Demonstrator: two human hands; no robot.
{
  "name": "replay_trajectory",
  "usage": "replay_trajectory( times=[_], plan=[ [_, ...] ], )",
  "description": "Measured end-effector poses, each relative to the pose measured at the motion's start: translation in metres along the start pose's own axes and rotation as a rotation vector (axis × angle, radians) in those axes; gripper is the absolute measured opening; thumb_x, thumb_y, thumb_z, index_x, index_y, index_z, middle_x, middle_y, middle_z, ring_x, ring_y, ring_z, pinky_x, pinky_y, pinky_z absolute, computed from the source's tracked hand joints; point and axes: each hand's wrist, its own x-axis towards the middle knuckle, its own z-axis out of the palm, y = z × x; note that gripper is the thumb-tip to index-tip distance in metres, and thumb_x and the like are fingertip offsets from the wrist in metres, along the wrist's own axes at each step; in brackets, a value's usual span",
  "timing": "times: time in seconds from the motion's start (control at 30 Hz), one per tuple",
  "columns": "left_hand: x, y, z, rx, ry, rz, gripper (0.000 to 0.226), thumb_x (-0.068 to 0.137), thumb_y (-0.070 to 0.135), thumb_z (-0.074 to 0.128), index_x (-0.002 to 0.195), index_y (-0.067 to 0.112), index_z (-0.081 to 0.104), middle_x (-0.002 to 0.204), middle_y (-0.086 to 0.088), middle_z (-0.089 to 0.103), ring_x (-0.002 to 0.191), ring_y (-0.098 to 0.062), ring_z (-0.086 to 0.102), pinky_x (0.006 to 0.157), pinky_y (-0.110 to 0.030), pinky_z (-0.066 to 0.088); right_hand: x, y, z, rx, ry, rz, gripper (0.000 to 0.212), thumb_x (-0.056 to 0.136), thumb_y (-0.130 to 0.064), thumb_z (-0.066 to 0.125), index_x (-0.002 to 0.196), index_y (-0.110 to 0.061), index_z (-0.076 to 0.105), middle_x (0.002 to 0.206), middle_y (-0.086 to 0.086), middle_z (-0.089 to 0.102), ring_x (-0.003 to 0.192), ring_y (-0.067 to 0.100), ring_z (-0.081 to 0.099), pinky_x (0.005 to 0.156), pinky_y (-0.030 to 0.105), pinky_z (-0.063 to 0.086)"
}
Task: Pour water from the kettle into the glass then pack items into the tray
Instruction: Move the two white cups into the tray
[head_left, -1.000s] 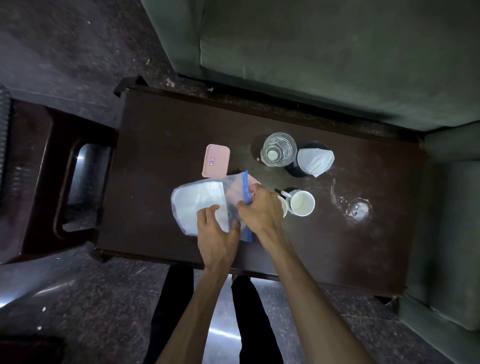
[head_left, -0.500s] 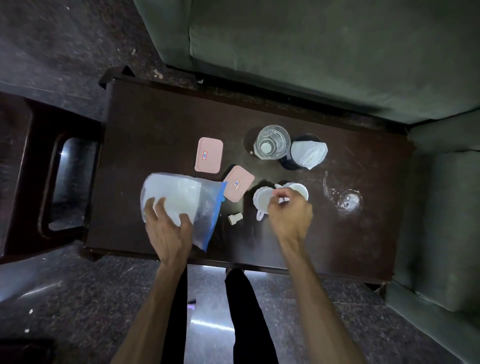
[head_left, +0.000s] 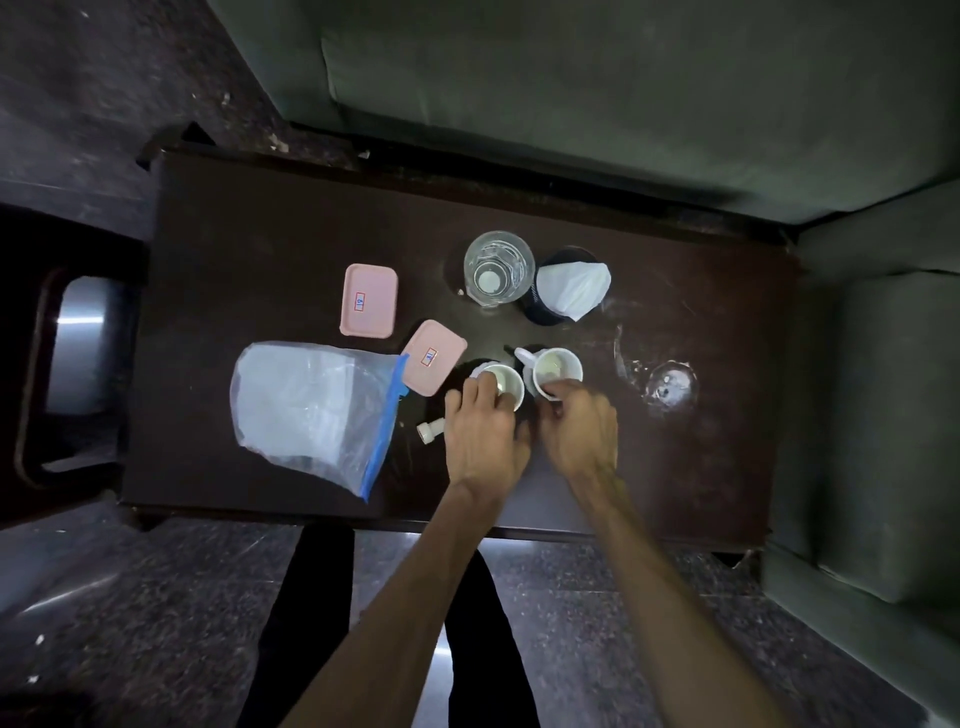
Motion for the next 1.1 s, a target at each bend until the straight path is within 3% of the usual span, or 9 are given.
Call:
replay_trajectory(
  times=[0.2,0.33,0.5,0.77,1.1],
  plan=[
    [0.010,-0.009,-0.009,-0.014,0.052,0.131,0.014,0.065,0.015,0.082,0.078,0.011,0.076,0.087,-0.006,0.067,0.083,-0.031,0.062,0.077,-0.037,0.031,-0.007,0.004,-0.008,0.003,0.119,-0.119,0.014,0.083,-0.005,0.070,0.092,-0.012,0.078,0.092,0.010,0.076,0.082,0.040,0.068,0.064,0.039,0.055],
    [0.001,-0.019,-0.028,-0.159,0.193,0.161,0.008,0.072,0.007,0.078,0.078,0.011,0.076,0.083,-0.006,0.066,0.069,-0.029,0.061,0.070,-0.036,0.037,-0.013,-0.006,-0.024,-0.006,0.173,-0.151,0.007,0.084,-0.006,0.071,0.087,-0.011,0.075,0.087,0.009,0.074,0.078,0.040,0.066,0.061,0.039,0.053],
    [-0.010,-0.043,-0.074,-0.293,0.400,0.118,0.013,0.085,0.009,0.065,0.085,0.009,0.079,0.084,-0.007,0.070,0.059,-0.031,0.059,0.058,-0.036,0.049,-0.018,-0.054,-0.041,-0.022,0.216,-0.274,0.016,0.079,-0.005,0.075,0.091,-0.015,0.079,0.089,0.004,0.076,0.079,0.035,0.068,0.060,0.036,0.055],
    [-0.005,-0.147,-0.156,-0.306,0.564,-0.091,0.008,0.081,0.001,0.077,0.085,0.007,0.078,0.078,-0.008,0.065,0.053,-0.032,0.053,0.049,-0.041,0.049,-0.015,-0.201,-0.022,0.010,0.202,-0.502,0.023,0.078,-0.007,0.073,0.097,-0.017,0.081,0.098,0.000,0.078,0.085,0.031,0.070,0.066,0.036,0.057],
    [-0.036,-0.318,-0.252,-0.236,0.811,-0.362,0.008,0.087,0.009,0.073,0.089,0.008,0.080,0.079,-0.009,0.067,0.055,-0.033,0.057,0.055,-0.040,0.050,-0.045,-0.408,0.054,0.031,0.098,-0.830,0.020,0.078,-0.013,0.073,0.096,-0.021,0.080,0.093,-0.004,0.076,0.080,0.027,0.064,0.065,0.034,0.054]
  ],
)
